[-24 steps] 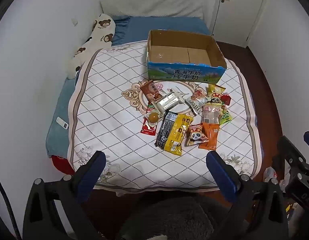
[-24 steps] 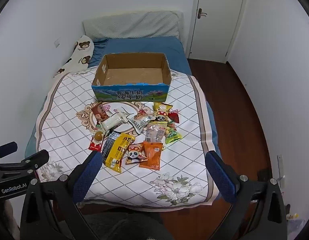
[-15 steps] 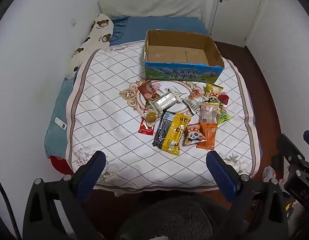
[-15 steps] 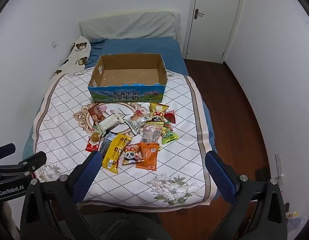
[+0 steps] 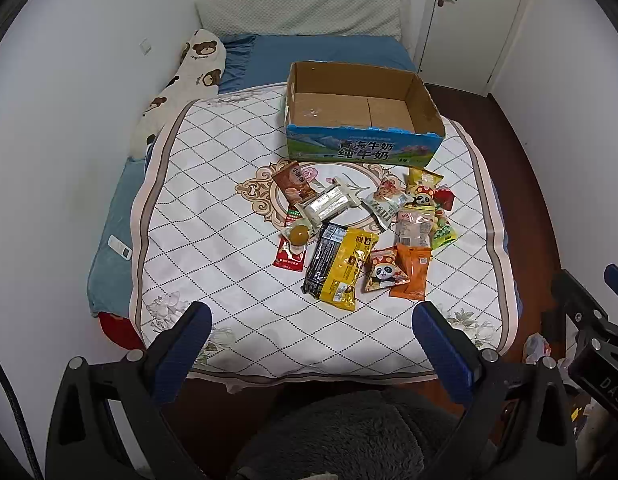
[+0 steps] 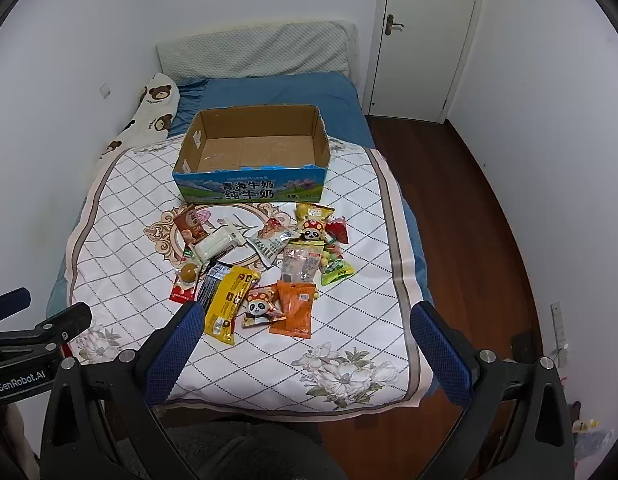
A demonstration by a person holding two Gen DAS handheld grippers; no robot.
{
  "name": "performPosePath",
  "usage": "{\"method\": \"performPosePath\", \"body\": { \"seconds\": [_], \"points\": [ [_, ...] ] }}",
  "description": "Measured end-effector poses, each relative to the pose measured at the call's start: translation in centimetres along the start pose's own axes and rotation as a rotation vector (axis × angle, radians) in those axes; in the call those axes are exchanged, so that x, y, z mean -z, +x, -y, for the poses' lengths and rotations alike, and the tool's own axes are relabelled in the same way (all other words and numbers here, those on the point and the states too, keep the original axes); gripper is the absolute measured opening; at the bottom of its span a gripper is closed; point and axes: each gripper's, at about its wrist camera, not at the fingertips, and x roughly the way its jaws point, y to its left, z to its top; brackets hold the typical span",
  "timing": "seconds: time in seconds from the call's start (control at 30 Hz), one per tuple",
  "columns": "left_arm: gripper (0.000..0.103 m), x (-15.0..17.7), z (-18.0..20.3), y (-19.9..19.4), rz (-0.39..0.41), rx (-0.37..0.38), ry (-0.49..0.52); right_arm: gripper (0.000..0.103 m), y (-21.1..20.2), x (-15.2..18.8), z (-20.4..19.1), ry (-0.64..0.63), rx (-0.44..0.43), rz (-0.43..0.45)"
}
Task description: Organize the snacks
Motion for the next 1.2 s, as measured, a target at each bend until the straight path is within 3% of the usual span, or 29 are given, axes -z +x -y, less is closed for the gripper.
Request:
{"method": "performPosePath", "body": {
  "seconds": [1.2],
  "points": [
    [0.103, 1.0, -0.7, -0.3, 0.013, 0.000, 0.007, 0.103, -0.7, 1.3, 0.3, 0.034, -0.033, -0.004]
  ]
}}
